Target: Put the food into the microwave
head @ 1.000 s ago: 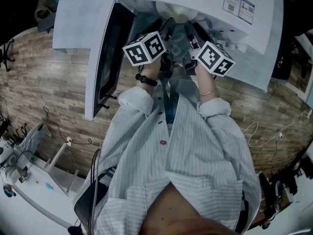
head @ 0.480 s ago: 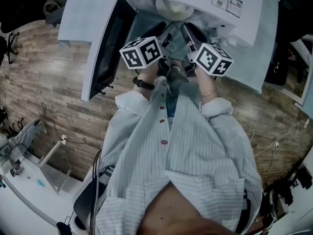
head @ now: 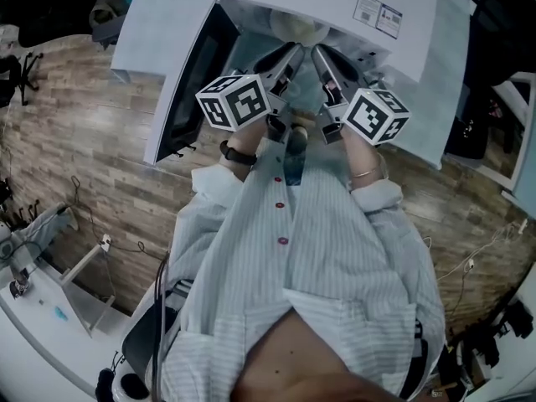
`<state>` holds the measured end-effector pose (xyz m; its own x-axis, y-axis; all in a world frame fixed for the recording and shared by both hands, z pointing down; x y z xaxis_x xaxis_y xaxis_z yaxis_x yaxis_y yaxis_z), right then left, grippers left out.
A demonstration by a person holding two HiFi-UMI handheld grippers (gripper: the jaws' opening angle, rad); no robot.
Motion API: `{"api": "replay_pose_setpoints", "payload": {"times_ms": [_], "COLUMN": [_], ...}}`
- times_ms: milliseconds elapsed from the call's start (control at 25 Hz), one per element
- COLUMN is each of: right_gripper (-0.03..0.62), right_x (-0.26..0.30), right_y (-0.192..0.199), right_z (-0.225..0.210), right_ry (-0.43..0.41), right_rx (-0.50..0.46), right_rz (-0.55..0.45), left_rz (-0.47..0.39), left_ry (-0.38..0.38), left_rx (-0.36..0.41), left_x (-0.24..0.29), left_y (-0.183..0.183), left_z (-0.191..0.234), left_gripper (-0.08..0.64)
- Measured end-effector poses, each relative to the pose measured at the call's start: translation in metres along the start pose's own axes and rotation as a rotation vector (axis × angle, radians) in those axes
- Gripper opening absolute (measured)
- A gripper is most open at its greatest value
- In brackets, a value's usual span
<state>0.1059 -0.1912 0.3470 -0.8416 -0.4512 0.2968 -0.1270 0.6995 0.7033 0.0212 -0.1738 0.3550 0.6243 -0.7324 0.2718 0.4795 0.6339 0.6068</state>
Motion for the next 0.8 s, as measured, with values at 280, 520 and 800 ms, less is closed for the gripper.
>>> {"api": "replay_pose_setpoints", "payload": {"times_ms": [280, 520, 800], "right_gripper": [0.044, 0.041, 0.035], "right_x": [-0.019, -0.039, -0.053], "right_y": [-0.012, -0.023, -0.030], "right_z": [0.015, 0.034, 0.045], "right_ry": [-0.078, -0.103, -0.109], "right_rx": [-0.010, -0.082, -0.101], "right_rz": [-0.019, -0.022, -0.048], "left_rz": [-0.010, -0.025, 0.002], "left_ry": [0.109, 0.153, 0.212], "left_rx": [0.053, 0.115, 0.191], "left_x": [-0.006, -0.016, -0.017], "left_y": [-0.010, -0.014, -0.009], "left_z": [-0.035, -0.059, -0.073], "left_gripper": [0.031, 0.008, 0.008]}}
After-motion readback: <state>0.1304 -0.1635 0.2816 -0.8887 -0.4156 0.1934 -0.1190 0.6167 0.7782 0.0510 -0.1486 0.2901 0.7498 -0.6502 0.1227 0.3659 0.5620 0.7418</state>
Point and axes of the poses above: the fingertips, and each gripper's own axes: x forward along the fingers, z to its left, y out of its underside, the point moved 3 cm from there along -x, backward along the fingers, and after that the axes turned 10 degrees about z, right-handed, at the moved point
